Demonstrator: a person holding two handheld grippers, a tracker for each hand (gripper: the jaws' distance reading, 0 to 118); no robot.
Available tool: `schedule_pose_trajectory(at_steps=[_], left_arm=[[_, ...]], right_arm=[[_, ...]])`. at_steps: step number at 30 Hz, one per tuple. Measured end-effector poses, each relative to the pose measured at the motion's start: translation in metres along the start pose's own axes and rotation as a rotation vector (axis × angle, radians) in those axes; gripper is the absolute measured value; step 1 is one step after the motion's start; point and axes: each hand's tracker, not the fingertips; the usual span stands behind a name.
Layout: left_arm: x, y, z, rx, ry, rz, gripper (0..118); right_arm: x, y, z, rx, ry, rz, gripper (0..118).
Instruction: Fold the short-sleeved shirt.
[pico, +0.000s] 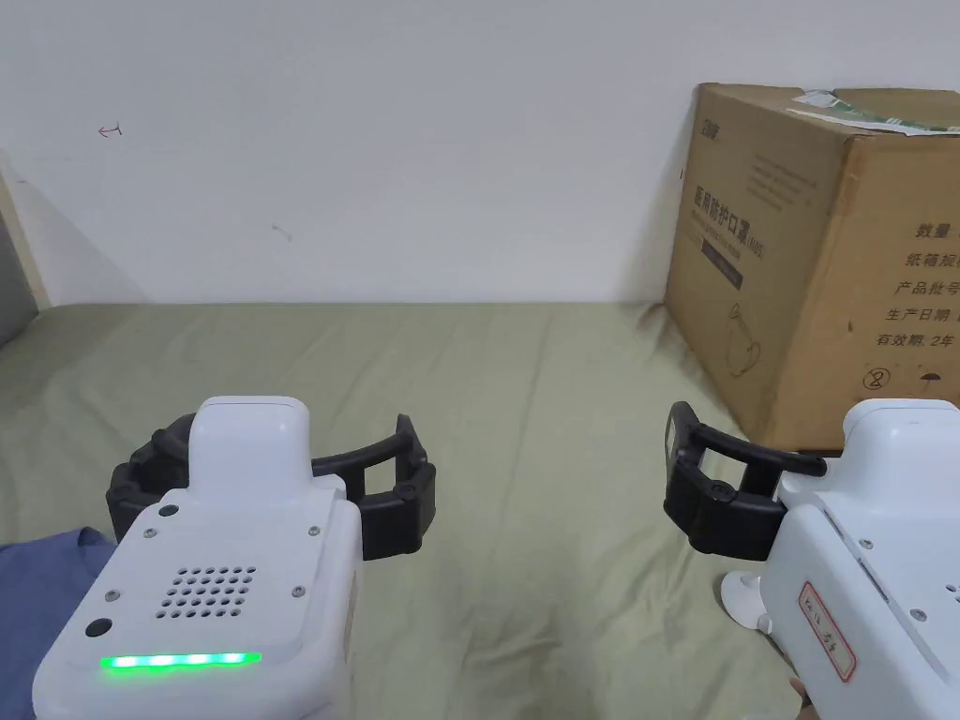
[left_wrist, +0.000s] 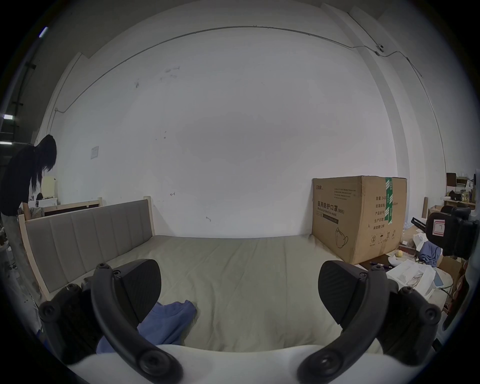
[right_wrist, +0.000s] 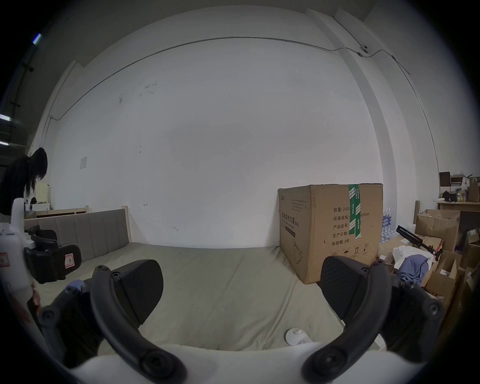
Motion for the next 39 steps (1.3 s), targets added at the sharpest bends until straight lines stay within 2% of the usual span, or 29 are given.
schedule_pose_trajectory(at_steps=[8,24,27,29,31,33,35,36,38,39], left_arm=[[0.001,-0.002,-0.002,-0.009,-0.005,-0.009,118],[0.004,-0.004,-0.004,-0.011,-0.006,-0.039,118],[0.005,-0.004,-0.005,-0.015,-0.007,-0.049,118],[0.007,-0.003,-0.005,-0.008,-0.002,-0.068,118],[0.014,-0.002,-0.003,0.032,0.014,-0.171,118],[0.027,-0.005,0.002,0.118,0.021,-0.373,118],[0.047,-0.016,0.005,0.204,0.055,-0.691,118],[0.056,-0.025,0.004,0.240,0.072,-0.878,118],[0.064,-0.046,0.003,0.279,0.034,-1.188,118],[0.067,-0.057,0.002,0.276,-0.009,-1.353,118]], right_arm=[[-0.003,-0.004,-0.001,-0.006,0.001,0.030,118],[-0.001,-0.007,-0.003,-0.021,-0.004,0.021,118],[0.001,-0.008,-0.003,-0.026,-0.002,-0.002,118],[0.005,-0.011,-0.003,-0.017,0.014,-0.070,118],[0.014,-0.015,-0.004,-0.028,0.040,-0.221,118],[0.032,-0.029,-0.008,-0.116,0.016,-0.611,118],[0.060,-0.063,-0.016,-0.269,0.025,-1.223,118],[0.069,-0.088,-0.018,-0.343,-0.008,-1.466,118],[0.075,-0.129,-0.015,-0.463,-0.143,-1.781,118],[0.075,-0.145,-0.009,-0.474,-0.198,-1.870,118]])
